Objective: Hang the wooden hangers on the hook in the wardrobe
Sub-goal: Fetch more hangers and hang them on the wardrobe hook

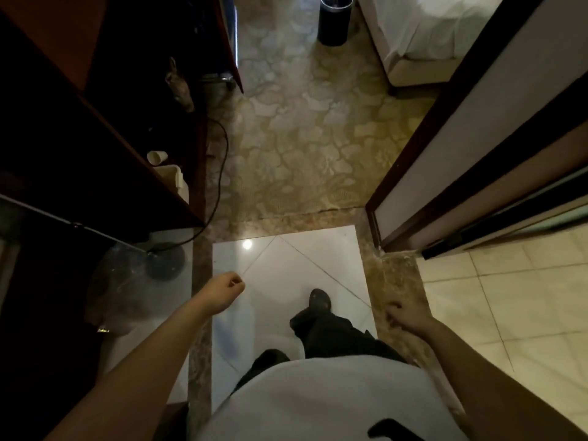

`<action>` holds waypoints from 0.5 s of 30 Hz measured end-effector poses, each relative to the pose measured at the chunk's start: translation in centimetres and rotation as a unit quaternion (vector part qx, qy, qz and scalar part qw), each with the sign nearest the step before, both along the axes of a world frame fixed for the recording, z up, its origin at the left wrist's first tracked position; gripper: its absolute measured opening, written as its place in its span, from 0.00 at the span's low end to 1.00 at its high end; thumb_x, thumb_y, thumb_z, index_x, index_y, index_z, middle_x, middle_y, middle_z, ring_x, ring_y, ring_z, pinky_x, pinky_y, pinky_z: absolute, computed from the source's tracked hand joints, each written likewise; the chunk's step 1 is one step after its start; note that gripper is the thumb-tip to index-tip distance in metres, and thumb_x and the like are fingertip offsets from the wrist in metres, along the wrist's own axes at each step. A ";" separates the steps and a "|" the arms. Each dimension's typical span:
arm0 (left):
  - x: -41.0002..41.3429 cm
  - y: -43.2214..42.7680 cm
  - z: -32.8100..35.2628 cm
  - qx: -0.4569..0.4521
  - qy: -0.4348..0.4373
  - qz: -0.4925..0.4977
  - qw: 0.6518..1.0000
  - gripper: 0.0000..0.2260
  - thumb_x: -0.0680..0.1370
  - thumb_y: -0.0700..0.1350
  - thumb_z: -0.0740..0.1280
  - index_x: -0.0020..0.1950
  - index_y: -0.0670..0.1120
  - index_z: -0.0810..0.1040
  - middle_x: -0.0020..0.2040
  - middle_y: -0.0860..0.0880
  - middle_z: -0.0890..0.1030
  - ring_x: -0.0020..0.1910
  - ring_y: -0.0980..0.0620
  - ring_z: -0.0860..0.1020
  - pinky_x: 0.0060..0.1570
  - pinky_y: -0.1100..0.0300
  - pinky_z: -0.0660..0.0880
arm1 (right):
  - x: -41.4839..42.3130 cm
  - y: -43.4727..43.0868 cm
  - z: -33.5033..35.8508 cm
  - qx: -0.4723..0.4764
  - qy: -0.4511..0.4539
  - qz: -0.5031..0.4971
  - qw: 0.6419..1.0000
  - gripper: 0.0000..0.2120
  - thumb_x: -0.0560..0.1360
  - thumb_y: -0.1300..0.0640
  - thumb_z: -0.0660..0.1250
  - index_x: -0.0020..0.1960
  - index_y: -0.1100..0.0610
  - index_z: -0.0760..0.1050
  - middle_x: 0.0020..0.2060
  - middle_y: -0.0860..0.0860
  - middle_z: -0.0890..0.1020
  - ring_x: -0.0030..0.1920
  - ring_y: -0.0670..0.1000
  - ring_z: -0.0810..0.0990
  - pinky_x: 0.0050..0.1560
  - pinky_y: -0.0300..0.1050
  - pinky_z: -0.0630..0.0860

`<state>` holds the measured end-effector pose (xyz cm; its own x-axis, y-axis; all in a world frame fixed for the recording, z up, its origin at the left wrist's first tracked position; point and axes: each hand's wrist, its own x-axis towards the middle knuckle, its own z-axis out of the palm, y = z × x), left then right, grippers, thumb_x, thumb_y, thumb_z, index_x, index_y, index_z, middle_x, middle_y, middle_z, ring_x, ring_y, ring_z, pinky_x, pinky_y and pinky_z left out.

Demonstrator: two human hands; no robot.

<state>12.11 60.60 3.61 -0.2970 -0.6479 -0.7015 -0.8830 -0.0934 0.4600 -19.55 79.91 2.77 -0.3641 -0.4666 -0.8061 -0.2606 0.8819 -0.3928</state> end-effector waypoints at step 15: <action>-4.7 -5.9 -2.2 0.097 -0.091 0.100 0.986 0.11 0.79 0.47 0.60 0.56 0.43 0.76 0.53 0.43 0.80 0.51 0.48 0.77 0.55 0.56 0.73 | -8.0 -28.6 3.5 -0.111 -0.046 0.131 0.984 0.15 0.78 0.63 0.58 0.63 0.66 0.71 0.48 0.57 0.76 0.48 0.53 0.76 0.52 0.47 0.75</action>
<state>7.41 54.66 1.37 -0.0351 -0.5283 -0.8484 -0.9042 -0.3447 0.2520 -27.53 51.32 6.26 -0.1374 -0.7034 -0.6974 -0.4221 0.6785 -0.6012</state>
